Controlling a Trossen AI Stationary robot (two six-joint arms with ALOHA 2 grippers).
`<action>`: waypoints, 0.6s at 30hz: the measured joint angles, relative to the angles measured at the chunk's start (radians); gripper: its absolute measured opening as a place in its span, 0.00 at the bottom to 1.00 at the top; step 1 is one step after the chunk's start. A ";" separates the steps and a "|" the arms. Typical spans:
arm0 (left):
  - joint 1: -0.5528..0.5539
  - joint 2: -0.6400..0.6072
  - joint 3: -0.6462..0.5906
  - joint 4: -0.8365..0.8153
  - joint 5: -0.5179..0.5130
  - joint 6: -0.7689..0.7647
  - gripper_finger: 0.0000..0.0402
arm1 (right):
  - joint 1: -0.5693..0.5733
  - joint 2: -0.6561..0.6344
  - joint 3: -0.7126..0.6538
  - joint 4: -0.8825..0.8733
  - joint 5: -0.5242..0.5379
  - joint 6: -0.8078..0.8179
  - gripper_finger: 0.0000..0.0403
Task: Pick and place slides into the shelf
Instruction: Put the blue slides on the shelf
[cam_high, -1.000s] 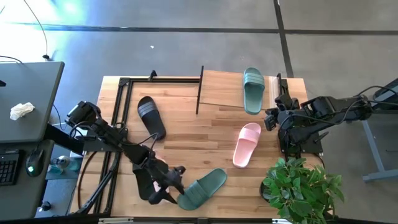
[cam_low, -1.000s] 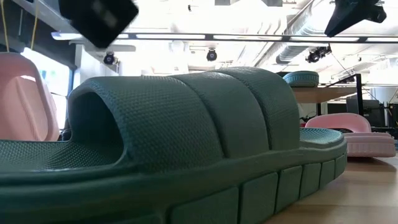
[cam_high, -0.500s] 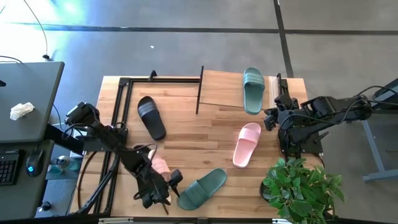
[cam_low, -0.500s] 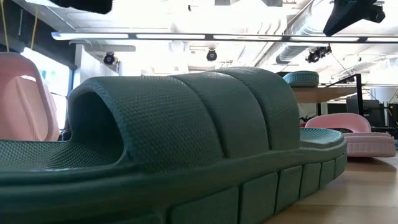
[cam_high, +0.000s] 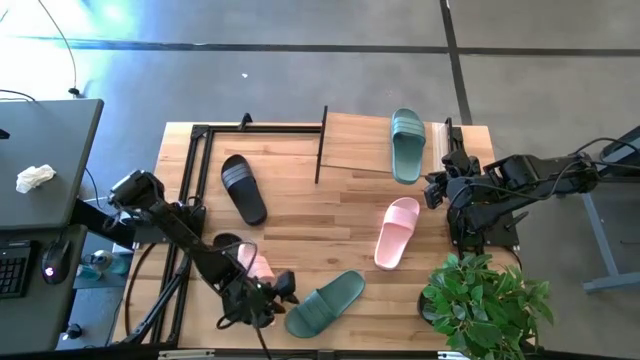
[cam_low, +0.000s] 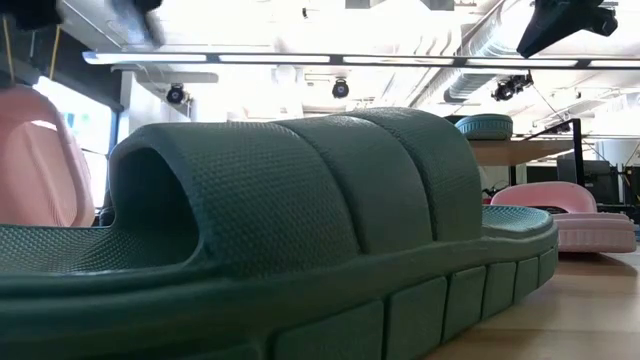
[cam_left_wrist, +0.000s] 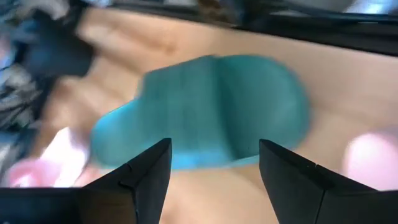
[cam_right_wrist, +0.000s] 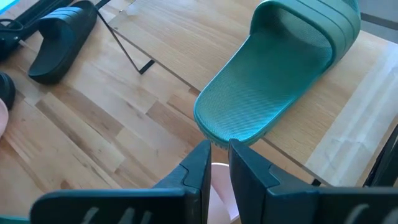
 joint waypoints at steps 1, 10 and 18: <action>-0.005 0.017 0.011 -0.003 0.000 0.013 0.56 | 0.000 0.000 0.000 0.000 0.000 0.000 0.11; -0.001 0.077 0.094 -0.035 -0.157 0.085 0.56 | 0.000 0.000 0.000 0.002 0.010 0.000 0.11; 0.012 0.101 0.093 -0.033 -0.100 0.085 0.56 | 0.000 0.000 0.000 0.002 0.016 -0.005 0.11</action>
